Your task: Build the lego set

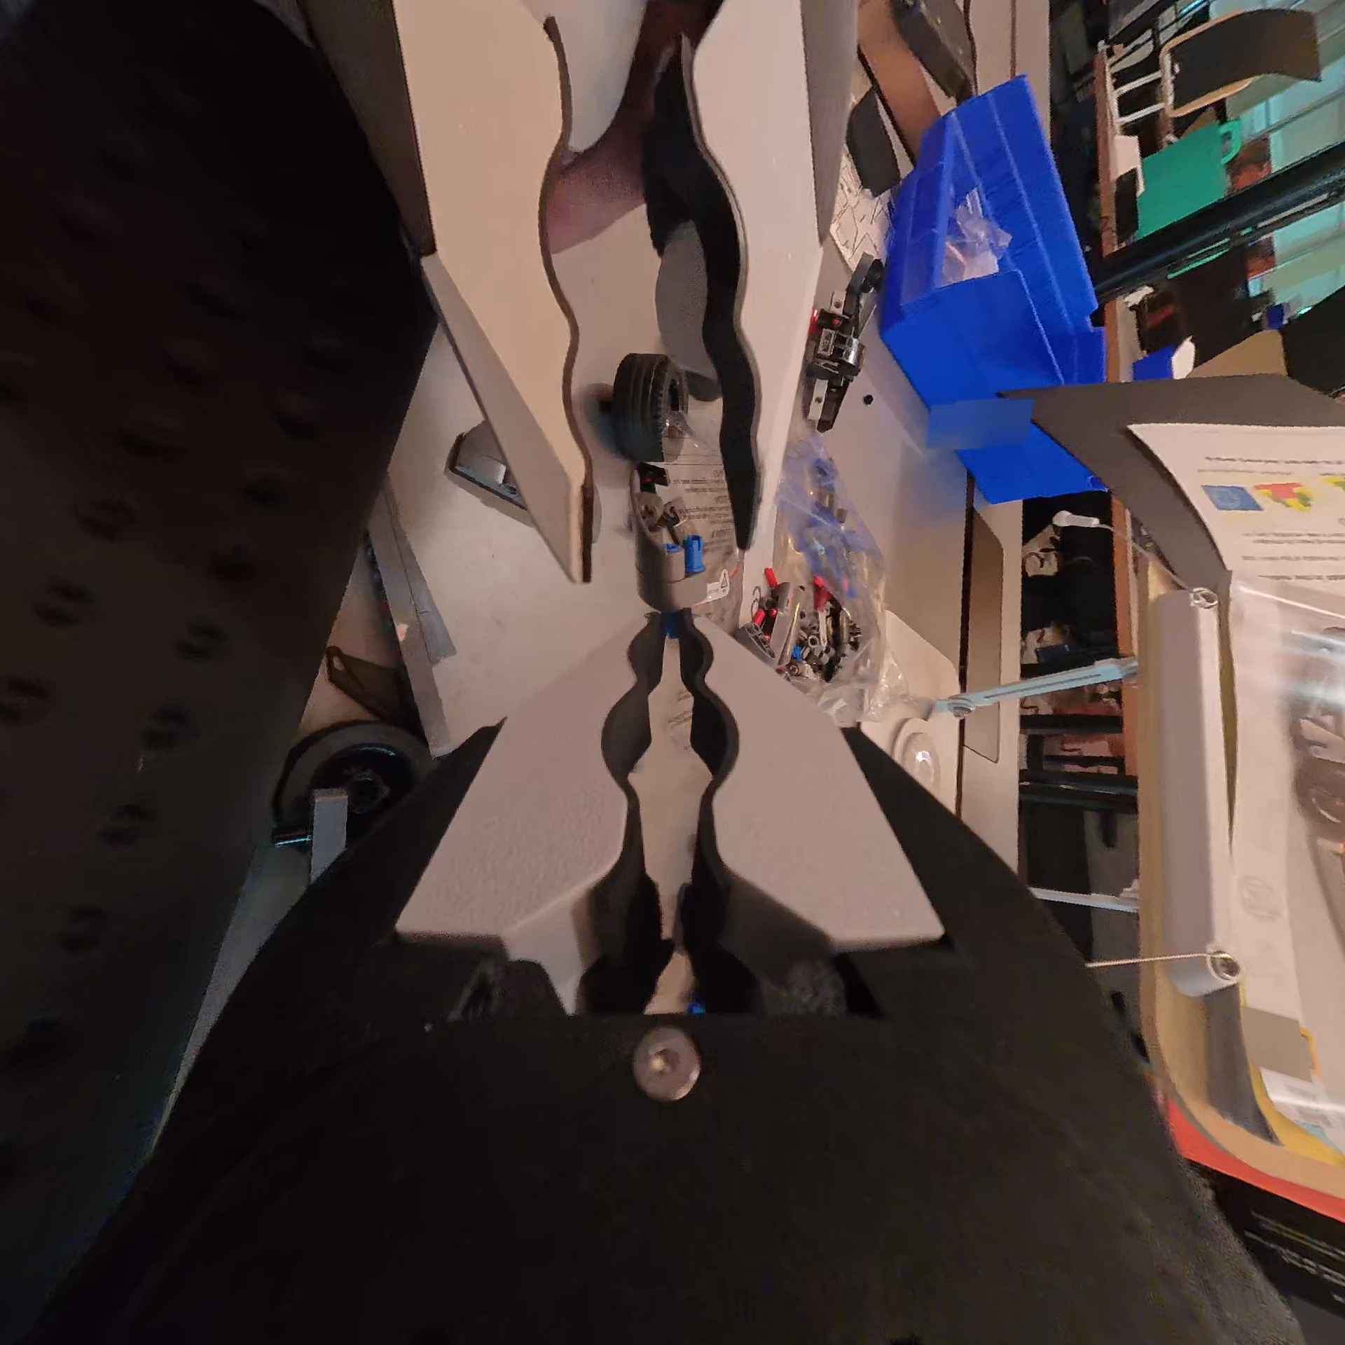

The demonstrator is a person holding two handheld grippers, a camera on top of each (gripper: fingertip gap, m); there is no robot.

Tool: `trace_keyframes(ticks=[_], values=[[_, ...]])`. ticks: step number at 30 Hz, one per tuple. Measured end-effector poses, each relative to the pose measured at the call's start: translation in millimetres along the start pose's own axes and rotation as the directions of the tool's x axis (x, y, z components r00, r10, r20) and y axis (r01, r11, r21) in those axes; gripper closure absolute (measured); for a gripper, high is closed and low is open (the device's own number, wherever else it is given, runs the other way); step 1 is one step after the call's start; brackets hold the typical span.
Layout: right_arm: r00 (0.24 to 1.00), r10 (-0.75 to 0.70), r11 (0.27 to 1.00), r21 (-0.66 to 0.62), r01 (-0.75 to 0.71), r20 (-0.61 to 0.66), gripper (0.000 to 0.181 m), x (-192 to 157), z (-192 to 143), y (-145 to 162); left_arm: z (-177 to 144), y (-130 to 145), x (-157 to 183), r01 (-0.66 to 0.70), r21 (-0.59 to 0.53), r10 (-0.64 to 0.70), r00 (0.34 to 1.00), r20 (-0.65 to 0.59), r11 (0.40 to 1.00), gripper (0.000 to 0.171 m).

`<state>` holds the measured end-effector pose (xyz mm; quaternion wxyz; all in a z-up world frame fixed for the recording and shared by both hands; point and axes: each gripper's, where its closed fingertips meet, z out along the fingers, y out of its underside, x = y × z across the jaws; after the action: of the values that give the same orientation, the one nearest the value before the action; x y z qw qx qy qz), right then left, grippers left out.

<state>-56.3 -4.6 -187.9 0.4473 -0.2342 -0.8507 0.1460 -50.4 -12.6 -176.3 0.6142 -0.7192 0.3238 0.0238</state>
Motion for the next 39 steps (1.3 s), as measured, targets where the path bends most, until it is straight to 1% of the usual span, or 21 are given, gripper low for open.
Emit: trace_keyframes(ticks=[1,2,3,4,6,9,12,13,18,21,27,29,30,31,32,33,34,35,36,37,39], values=[[1.000,-0.010,1.000,-0.002,0.010,-0.006,0.179,-1,1,-1,2,1,1,0.005,-0.008,-0.005,1.000,-0.007,1.000,0.131],[1.000,-0.018,1.000,-0.005,0.018,-0.008,0.179,-2,2,-2,2,1,0,-0.005,-0.013,0.005,1.000,0.005,1.000,0.140],[1.000,-0.029,0.999,-0.014,0.029,-0.011,0.179,-3,4,-3,2,1,1,-0.021,-0.012,0.021,1.000,0.008,1.000,0.156],[0.999,-0.039,0.999,-0.023,0.039,-0.014,0.179,-5,5,-3,3,2,2,-0.023,-0.016,0.023,1.000,0.005,1.000,0.159],[0.999,-0.036,0.999,-0.037,0.035,-0.021,0.179,-5,7,-2,5,6,1,-0.007,-0.041,0.008,1.000,0.003,0.999,0.158],[0.999,-0.022,0.999,-0.040,0.020,-0.035,0.180,-3,7,-2,5,6,0,0.029,-0.037,-0.030,1.000,-0.003,0.999,0.158],[0.998,-0.034,0.997,-0.068,0.030,-0.052,0.180,-2,8,0,9,12,0,0.028,-0.066,-0.028,1.000,0.002,0.997,0.154],[0.998,-0.036,0.997,-0.073,0.032,-0.051,0.180,-3,9,1,9,13,-1,0.030,-0.079,-0.030,1.000,0.005,0.996,0.158],[0.998,-0.037,0.996,-0.085,0.033,-0.043,0.180,-6,11,1,8,17,0,0.013,-0.113,-0.011,1.000,0.014,0.994,0.158],[0.997,-0.058,0.994,-0.094,0.053,-0.047,0.180,-7,9,-1,5,15,2,0.033,-0.103,-0.034,0.999,-0.006,0.994,0.158],[0.998,-0.056,0.996,-0.074,0.054,-0.029,0.180,-10,4,-2,3,12,5,0.088,-0.074,-0.092,0.994,-0.054,0.993,0.159],[0.999,-0.048,0.997,-0.061,0.047,-0.023,0.180,-11,2,-2,3,11,7,0.089,-0.071,-0.094,0.994,-0.062,0.993,0.159],[0.999,-0.044,0.997,-0.057,0.043,-0.027,0.180,-10,1,-1,3,10,7,0.112,-0.062,-0.116,0.990,-0.078,0.992,0.159],[0.997,-0.066,0.989,-0.134,0.060,-0.046,0.181,-6,1,15,2,9,7,0.121,-0.052,-0.125,0.989,-0.081,0.991,0.159],[0.994,-0.089,0.964,-0.255,0.071,-0.061,0.181,0,0,46,-5,3,-2,0.144,-0.006,-0.144,0.988,-0.046,0.990,0.159],[0.998,-0.038,0.964,-0.264,0.023,-0.052,0.181,0,-3,65,-19,-4,-14,0.233,0.078,-0.229,0.972,-0.059,0.969,0.159],[0.998,0.028,0.975,-0.217,-0.038,-0.051,0.181,2,-9,65,-28,1,-25,0.293,0.101,-0.288,0.956,-0.057,0.951,0.160],[0.996,0.057,0.984,-0.166,-0.067,-0.068,0.181,8,-15,56,-29,6,-28,0.280,0.083,-0.277,0.960,-0.045,0.956,0.159],[0.995,0.071,0.987,-0.138,-0.080,-0.072,0.181,10,-16,49,-26,0,-22,0.261,0.098,-0.256,0.965,-0.065,0.960,0.158],[0.995,0.083,0.989,-0.119,-0.088,-0.052,0.181,6,-13,47,-21,-6,-17,0.249,0.109,-0.241,0.967,-0.078,0.962,0.158],[0.992,0.123,0.992,-0.031,-0.123,-0.001,0.181,-3,-8,37,-13,-4,-13,0.232,0.083,-0.225,0.970,-0.087,0.969,0.158]])
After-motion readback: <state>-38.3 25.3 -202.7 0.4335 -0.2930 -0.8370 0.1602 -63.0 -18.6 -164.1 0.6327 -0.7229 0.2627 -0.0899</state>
